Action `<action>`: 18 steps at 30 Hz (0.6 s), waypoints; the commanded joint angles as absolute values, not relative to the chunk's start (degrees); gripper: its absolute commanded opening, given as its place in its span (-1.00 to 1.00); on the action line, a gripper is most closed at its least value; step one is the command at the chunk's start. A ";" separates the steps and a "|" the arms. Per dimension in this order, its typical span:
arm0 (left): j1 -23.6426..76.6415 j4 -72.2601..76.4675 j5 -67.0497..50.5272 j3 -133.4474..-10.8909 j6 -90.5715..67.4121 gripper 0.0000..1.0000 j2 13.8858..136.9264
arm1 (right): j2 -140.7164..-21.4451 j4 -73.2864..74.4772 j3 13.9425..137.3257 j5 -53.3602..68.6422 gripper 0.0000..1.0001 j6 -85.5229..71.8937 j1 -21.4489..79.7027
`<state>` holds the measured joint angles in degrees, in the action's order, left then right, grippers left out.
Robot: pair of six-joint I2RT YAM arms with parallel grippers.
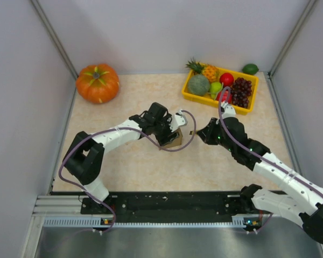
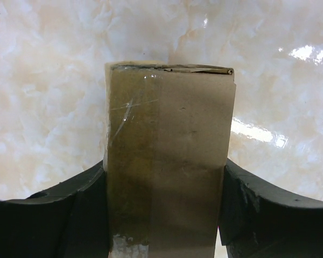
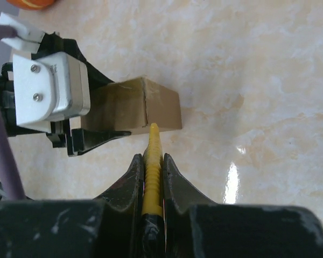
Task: Unpack the express box
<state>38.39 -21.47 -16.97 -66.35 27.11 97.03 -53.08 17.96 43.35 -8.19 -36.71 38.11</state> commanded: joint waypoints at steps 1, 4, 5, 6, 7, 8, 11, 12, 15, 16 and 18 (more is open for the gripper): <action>39.20 -18.63 -15.29 -62.06 35.83 0.05 93.61 | -53.17 8.81 41.14 -6.07 -1.00 -36.92 37.09; 39.72 -16.44 -14.15 -59.33 38.57 0.05 92.20 | -53.70 5.46 39.03 -5.19 -1.00 -36.91 36.65; 39.73 -16.26 -14.06 -58.98 38.84 0.05 92.11 | -53.96 3.45 38.59 -5.19 -1.00 -36.83 36.74; 39.73 -16.43 -13.80 -58.80 38.93 0.04 92.37 | -54.23 2.30 37.89 -5.19 -1.00 -36.91 36.65; 39.73 -17.04 -13.80 -58.71 39.28 0.04 92.46 | -54.58 1.33 37.45 -5.10 -1.00 -36.91 36.56; 39.73 -17.22 -13.62 -58.62 39.20 0.04 92.63 | -55.62 0.45 37.18 -5.10 -1.00 -37.00 36.56; 39.90 -17.40 -13.36 -58.01 39.20 0.01 92.81 | -58.08 -1.58 37.88 -5.10 -1.00 -37.44 36.47; 39.99 -17.40 -13.27 -57.83 39.29 0.00 92.81 | -58.70 -1.58 38.23 -5.01 -1.00 -37.27 36.47; 39.90 -17.67 -13.01 -57.83 39.02 0.00 93.16 | -60.11 -1.67 39.90 -5.01 -1.00 -37.35 36.39; 39.99 -17.75 -13.01 -57.83 39.02 -0.01 93.25 | -60.55 -1.67 40.42 -5.01 -1.00 -37.27 36.39; 39.99 -17.84 -13.10 -58.01 38.68 0.00 93.69 | -61.60 -1.58 41.66 -5.01 -1.00 -37.18 36.30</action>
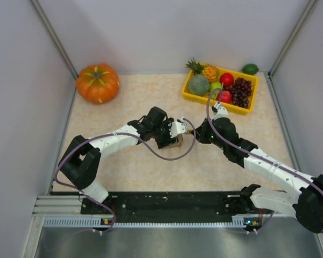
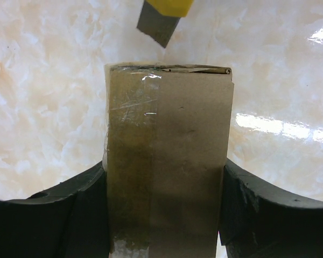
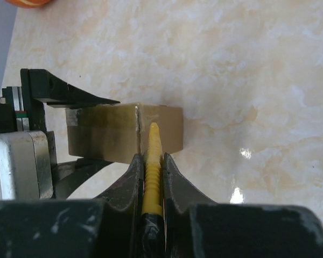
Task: Unpack the express box
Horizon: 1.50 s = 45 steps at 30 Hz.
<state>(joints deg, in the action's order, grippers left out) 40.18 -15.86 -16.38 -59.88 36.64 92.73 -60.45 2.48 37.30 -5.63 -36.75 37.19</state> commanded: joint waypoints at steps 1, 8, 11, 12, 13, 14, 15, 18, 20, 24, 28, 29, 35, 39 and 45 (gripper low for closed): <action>39.99 -18.10 -13.27 -58.09 38.58 -0.01 93.69 | -61.96 -1.58 41.92 -4.84 -1.00 -37.18 36.12; 39.99 -18.02 -13.97 -57.75 38.23 -0.02 94.22 | -62.40 -2.81 42.98 -4.31 -1.00 -37.27 35.77; 39.99 -18.10 -13.62 -57.66 38.32 -0.03 94.31 | -63.28 -3.16 43.50 -3.61 -1.00 -37.35 35.77; 39.99 -18.11 -13.54 -57.57 38.41 -0.03 94.31 | -63.46 -3.25 43.51 -3.43 -1.00 -37.44 35.77; 39.99 -18.11 -13.62 -57.57 38.50 -0.03 94.31 | -63.54 -3.25 43.59 -3.34 -1.00 -37.53 35.77; 39.90 -18.02 -13.62 -57.48 38.41 -0.03 94.31 | -63.98 -3.34 43.68 -3.17 -1.00 -37.53 35.77; 39.99 -18.02 -13.62 -57.48 38.32 -0.03 94.39 | -64.07 -3.43 43.59 -3.08 -1.00 -37.53 35.68; 39.99 -18.02 -13.80 -57.39 38.23 -0.03 94.31 | -64.68 -3.52 43.77 -2.81 -1.00 -37.53 35.77; 39.99 -18.02 -14.15 -57.30 38.32 -0.04 94.39 | -65.04 -3.69 43.68 -2.64 -1.00 -37.27 35.68; 39.99 -18.02 -14.15 -57.13 38.32 -0.04 94.39 | -64.78 -3.43 43.16 -3.69 -1.00 -37.18 35.68; 39.99 -18.11 -13.97 -56.95 38.50 -0.05 94.31 | -63.90 -3.25 43.15 -4.75 -1.00 -36.83 35.68; 39.99 -18.02 -13.89 -56.95 38.50 -0.05 94.39 | -63.72 -3.16 43.15 -5.27 -1.00 -36.83 35.68; 39.90 -18.19 -13.71 -57.13 38.41 -0.06 94.57 | -63.28 -2.81 43.07 -5.89 -1.00 -36.30 35.68; 39.99 -18.28 -13.71 -57.39 38.32 -0.06 94.83 | -64.60 -2.64 43.42 -4.31 -1.00 -36.04 35.60; 39.90 -18.19 -13.54 -57.48 38.15 -0.07 95.01 | -65.48 -2.46 43.68 -2.38 -1.00 -35.86 35.68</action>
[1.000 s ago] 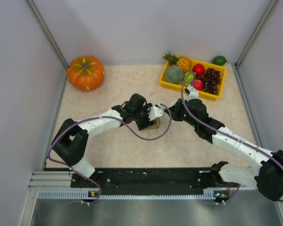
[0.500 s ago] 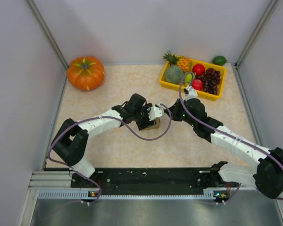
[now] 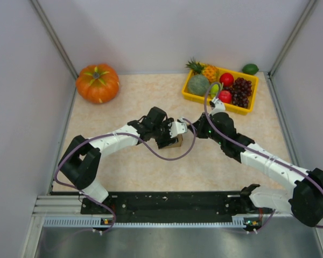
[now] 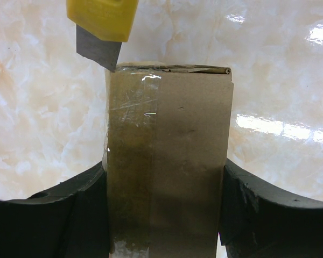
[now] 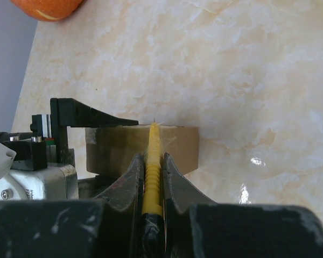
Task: Unpack the express box
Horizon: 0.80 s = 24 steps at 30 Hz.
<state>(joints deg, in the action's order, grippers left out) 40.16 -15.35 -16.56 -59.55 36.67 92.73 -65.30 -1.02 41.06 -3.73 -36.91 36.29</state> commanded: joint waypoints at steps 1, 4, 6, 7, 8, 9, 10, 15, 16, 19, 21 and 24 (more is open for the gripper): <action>39.99 -18.37 -13.45 -57.65 38.14 -0.07 95.01 | -65.65 -2.46 43.68 -2.03 -1.00 -35.86 35.68; 39.99 -18.28 -13.45 -57.74 38.06 -0.07 95.19 | -66.00 -1.67 43.68 -2.37 -1.00 -35.69 35.68; 39.99 -18.37 -13.45 -57.74 38.14 -0.07 95.27 | -65.74 -1.06 43.68 -2.90 -1.00 -35.68 35.68; 39.99 -18.37 -13.53 -57.74 38.23 -0.07 95.27 | -65.48 -1.05 43.51 -3.68 -1.00 -35.68 35.60; 39.99 -18.37 -13.36 -57.74 38.15 -0.07 95.36 | -65.30 -0.88 43.42 -4.04 -1.00 -35.68 35.60; 39.99 -18.37 -13.27 -57.74 38.14 -0.07 95.36 | -64.78 -0.70 43.42 -4.48 -1.00 -35.68 35.68; 39.90 -18.37 -13.18 -57.74 38.14 -0.07 95.45 | -64.43 -0.70 43.33 -5.00 -1.00 -35.60 35.60; 39.90 -18.46 -13.10 -57.74 38.14 -0.07 95.45 | -63.98 -0.35 43.59 -5.71 -1.00 -35.33 35.60; 39.99 -18.37 -13.10 -57.83 38.14 -0.08 95.54 | -63.98 -0.35 43.59 -5.54 -1.00 -35.25 35.60; 39.99 -18.46 -13.01 -58.01 38.14 -0.08 95.71 | -63.90 -0.35 43.42 -5.10 -1.00 -35.07 35.60; 39.99 -18.63 -12.92 -58.18 37.88 -0.08 95.89 | -63.90 -0.70 43.59 -4.57 -1.00 -34.72 35.60; 39.99 -18.72 -12.92 -58.53 37.97 -0.08 96.06 | -65.04 -0.88 43.77 -2.64 -1.00 -34.54 35.68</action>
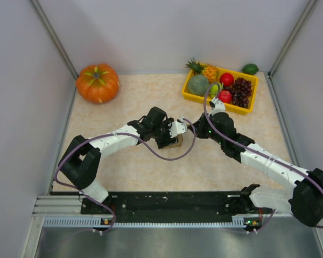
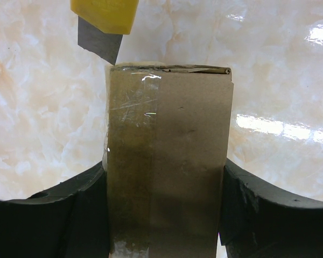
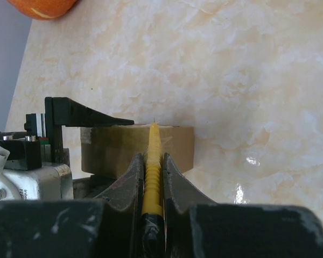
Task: Unpack the express box
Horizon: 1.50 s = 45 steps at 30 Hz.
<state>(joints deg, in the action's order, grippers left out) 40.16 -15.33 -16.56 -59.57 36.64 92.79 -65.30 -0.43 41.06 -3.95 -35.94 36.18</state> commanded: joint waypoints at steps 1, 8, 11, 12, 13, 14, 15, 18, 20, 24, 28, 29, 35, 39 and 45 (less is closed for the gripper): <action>39.99 -18.81 -12.92 -58.62 37.88 -0.08 96.15 | -65.30 -1.14 43.68 -1.85 -1.00 -34.63 35.60; 39.99 -18.81 -12.83 -58.89 37.44 -0.09 96.50 | -67.32 -0.70 43.77 -0.18 -1.00 -34.89 35.60; 39.90 -18.81 -13.27 -58.80 37.44 -0.10 96.50 | -68.11 -0.17 44.03 1.67 -1.00 -35.24 35.60; 39.90 -18.63 -13.27 -58.71 37.35 -0.11 96.42 | -68.46 -0.18 44.03 1.84 -1.00 -35.24 35.60; 39.99 -18.63 -13.27 -58.80 37.27 -0.12 96.50 | -68.55 1.56 44.03 1.93 -1.00 -35.24 35.60; 39.99 -18.55 -13.27 -58.80 37.18 -0.13 96.50 | -68.64 1.84 43.95 2.19 -1.00 -35.24 35.60; 39.90 -18.54 -13.10 -58.71 37.35 -0.13 96.50 | -68.73 2.02 43.95 2.63 -1.00 -35.24 35.60; 39.99 -18.28 -12.83 -58.71 36.83 -0.16 96.59 | -69.08 2.81 43.94 4.47 -1.00 -35.16 35.60; 39.99 -18.19 -12.74 -58.80 36.48 -0.17 96.59 | -69.08 3.86 44.03 5.18 -1.00 -35.24 35.68; 39.90 -18.11 -11.87 -59.06 35.95 -0.21 97.03 | -69.00 5.88 44.03 7.90 -1.00 -34.81 35.59; 39.90 -18.02 -10.81 -59.06 35.42 -0.24 97.29 | -69.00 8.87 44.12 9.58 -1.00 -33.93 35.60; 39.90 -17.93 -10.38 -59.15 35.25 -0.24 97.29 | -68.99 9.31 44.21 10.02 -1.00 -33.75 35.60; 39.90 -17.93 -9.49 -59.15 34.81 -0.27 97.56 | -68.99 14.23 45.52 11.60 -1.00 -32.43 35.68; 39.90 -18.11 -8.97 -59.15 34.63 -0.28 97.82 | -68.29 16.34 46.49 11.69 -1.00 -32.43 35.42; 39.81 -17.93 -8.79 -59.15 34.37 -0.28 97.82 | -67.32 17.75 47.63 12.39 -1.00 -33.40 34.63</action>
